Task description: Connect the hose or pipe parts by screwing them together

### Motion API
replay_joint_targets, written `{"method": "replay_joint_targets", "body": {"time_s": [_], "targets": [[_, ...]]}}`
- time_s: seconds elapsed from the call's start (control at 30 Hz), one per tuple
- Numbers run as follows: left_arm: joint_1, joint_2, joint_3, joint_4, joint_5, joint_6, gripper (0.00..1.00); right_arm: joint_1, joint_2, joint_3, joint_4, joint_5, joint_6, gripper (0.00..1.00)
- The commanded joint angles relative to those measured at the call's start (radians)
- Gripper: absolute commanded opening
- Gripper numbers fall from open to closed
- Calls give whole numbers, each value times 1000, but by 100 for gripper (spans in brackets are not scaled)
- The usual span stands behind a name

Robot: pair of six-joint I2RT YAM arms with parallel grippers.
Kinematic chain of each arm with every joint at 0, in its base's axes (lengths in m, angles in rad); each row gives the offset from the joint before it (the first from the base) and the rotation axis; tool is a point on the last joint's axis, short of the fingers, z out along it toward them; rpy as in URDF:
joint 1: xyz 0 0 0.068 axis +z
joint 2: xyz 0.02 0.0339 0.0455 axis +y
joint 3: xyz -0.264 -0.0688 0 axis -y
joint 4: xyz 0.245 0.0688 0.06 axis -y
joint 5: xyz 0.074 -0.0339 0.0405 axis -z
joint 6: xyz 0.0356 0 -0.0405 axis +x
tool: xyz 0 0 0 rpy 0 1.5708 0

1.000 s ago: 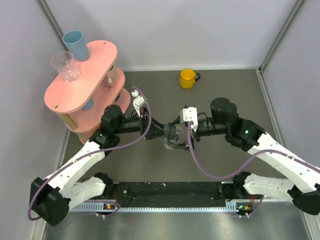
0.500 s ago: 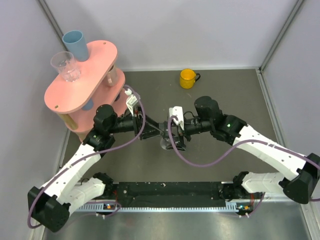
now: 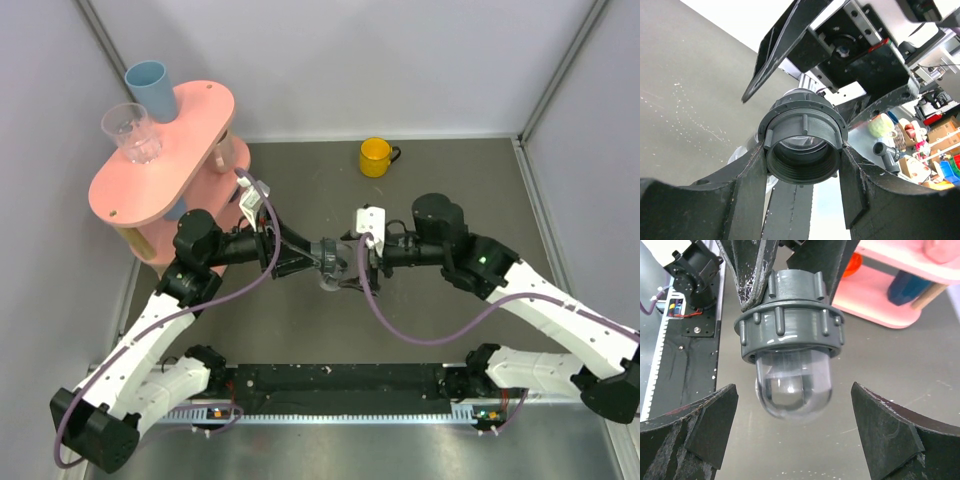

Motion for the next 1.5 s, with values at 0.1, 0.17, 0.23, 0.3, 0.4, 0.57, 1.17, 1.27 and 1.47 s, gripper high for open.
{"method": "replay_joint_targets", "body": {"time_s": [0.1,0.17,0.23,0.3,0.4,0.57,1.17,1.27,1.47], "targets": [[5,-24,57,38,13,-17,0,9,-70,107,22,54,-36,94],[7,-23,56,38,10,-17,0,9,-70,132,22,20,-49,94],[7,-20,56,41,7,-20,0,9,-68,152,25,-26,-55,93],[7,-15,57,46,5,-20,0,12,-70,158,41,-60,-53,92],[7,-12,59,44,4,-22,0,23,-71,152,67,-115,-47,92],[7,-6,60,60,10,-36,0,32,-58,132,74,-167,-23,92],[7,-14,63,112,22,-80,0,53,17,-5,113,-149,14,91],[7,-12,65,120,21,-80,0,55,31,-26,136,-161,31,91],[7,-7,57,112,5,-66,0,57,51,-55,160,-155,59,91]]}}
